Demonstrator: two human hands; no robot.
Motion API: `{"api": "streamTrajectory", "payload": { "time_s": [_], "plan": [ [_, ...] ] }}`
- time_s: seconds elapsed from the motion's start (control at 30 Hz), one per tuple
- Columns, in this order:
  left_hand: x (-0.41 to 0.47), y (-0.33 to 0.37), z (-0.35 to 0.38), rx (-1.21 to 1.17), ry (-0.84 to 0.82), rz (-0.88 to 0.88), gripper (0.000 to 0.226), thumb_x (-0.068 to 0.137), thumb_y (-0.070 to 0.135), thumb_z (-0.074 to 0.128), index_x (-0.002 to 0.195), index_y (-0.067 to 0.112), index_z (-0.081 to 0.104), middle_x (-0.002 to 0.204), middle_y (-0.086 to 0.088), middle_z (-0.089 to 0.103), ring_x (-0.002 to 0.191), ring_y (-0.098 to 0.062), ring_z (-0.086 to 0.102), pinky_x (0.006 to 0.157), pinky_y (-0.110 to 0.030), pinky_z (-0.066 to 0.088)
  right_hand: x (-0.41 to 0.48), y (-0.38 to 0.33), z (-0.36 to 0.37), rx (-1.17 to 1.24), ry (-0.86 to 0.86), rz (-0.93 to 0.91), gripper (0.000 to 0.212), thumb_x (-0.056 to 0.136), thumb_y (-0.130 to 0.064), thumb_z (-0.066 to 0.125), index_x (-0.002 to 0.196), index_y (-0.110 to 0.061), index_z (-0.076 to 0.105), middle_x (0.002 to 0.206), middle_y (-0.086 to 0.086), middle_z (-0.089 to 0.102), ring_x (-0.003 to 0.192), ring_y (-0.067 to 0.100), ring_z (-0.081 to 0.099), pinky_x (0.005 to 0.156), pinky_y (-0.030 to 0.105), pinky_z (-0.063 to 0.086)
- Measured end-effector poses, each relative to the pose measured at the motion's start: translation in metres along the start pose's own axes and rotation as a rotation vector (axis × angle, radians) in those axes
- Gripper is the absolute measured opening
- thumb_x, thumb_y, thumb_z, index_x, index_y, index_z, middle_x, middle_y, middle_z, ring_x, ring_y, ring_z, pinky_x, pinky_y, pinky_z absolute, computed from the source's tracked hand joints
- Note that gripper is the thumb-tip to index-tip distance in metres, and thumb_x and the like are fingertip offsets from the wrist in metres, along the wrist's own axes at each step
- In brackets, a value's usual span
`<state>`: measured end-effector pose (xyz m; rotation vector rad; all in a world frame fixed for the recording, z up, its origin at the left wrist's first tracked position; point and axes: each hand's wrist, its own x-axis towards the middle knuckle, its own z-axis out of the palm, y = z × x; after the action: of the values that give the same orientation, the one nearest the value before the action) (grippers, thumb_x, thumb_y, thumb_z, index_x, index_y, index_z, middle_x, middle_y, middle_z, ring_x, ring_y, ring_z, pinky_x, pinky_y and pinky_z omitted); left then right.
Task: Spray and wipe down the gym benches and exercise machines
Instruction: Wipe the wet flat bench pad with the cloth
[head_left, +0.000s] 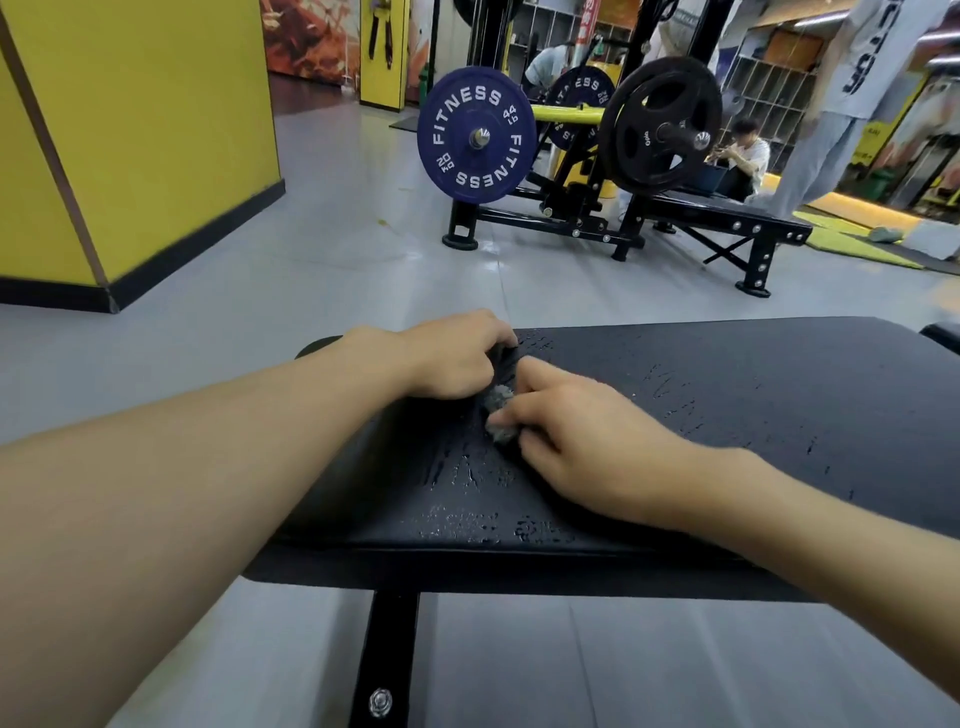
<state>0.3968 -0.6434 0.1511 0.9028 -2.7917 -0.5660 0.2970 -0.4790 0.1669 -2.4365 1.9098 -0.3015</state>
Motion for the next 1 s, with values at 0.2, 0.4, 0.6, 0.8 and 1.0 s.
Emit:
{"api": "streamTrajectory", "payload": {
  "time_s": [0.2, 0.4, 0.6, 0.8, 1.0],
  "plan": [
    [-0.006, 0.004, 0.0, 0.035, -0.018, -0.003, 0.061, 0.084, -0.004, 0.042, 0.141, 0.014, 0.052, 0.141, -0.007, 0.049, 0.128, -0.027, 0.049, 0.109, -0.041, 0.04, -0.005, 0.017, -0.01, -0.128, 0.118, 0.196, 0.033, 0.091, -0.019, 0.042, 0.105, -0.025, 0.071, 0.102, -0.001, 0.047, 0.102, 0.032, 0.06, 0.084, 0.045, 0.051],
    [-0.012, 0.005, 0.001, 0.054, -0.018, -0.01, 0.063, 0.084, -0.004, 0.041, 0.144, 0.015, 0.05, 0.143, -0.007, 0.048, 0.131, -0.026, 0.047, 0.111, -0.041, 0.038, -0.027, 0.009, -0.015, -0.064, 0.043, 0.097, 0.032, 0.092, -0.016, 0.05, 0.111, -0.031, 0.071, 0.091, -0.012, 0.038, 0.092, 0.026, 0.059, 0.079, 0.041, 0.05],
    [-0.021, 0.013, -0.002, 0.05, -0.017, -0.023, 0.062, 0.086, -0.007, 0.039, 0.144, 0.013, 0.05, 0.145, -0.009, 0.048, 0.133, -0.028, 0.047, 0.112, -0.039, 0.037, -0.05, -0.045, 0.005, -0.029, -0.018, -0.09, 0.036, 0.088, -0.022, 0.041, 0.108, -0.026, 0.07, 0.094, -0.007, 0.037, 0.081, 0.032, 0.059, 0.069, 0.043, 0.052],
    [-0.029, 0.013, -0.005, 0.027, -0.017, -0.037, 0.062, 0.085, -0.009, 0.038, 0.142, 0.013, 0.052, 0.144, -0.01, 0.051, 0.131, -0.027, 0.048, 0.11, -0.034, 0.038, -0.047, -0.025, -0.001, -0.193, 0.128, 0.144, 0.035, 0.092, -0.021, 0.041, 0.11, -0.027, 0.07, 0.095, -0.006, 0.036, 0.083, 0.033, 0.059, 0.068, 0.044, 0.051],
    [-0.034, 0.008, -0.007, 0.014, 0.009, -0.053, 0.056, 0.089, -0.004, 0.039, 0.138, 0.017, 0.055, 0.122, -0.004, 0.055, 0.11, -0.019, 0.051, 0.096, -0.023, 0.037, -0.039, -0.038, -0.003, -0.113, 0.03, 0.038, 0.035, 0.094, -0.021, 0.043, 0.115, -0.033, 0.068, 0.095, -0.009, 0.036, 0.09, 0.03, 0.06, 0.073, 0.042, 0.052]
  ]
}}
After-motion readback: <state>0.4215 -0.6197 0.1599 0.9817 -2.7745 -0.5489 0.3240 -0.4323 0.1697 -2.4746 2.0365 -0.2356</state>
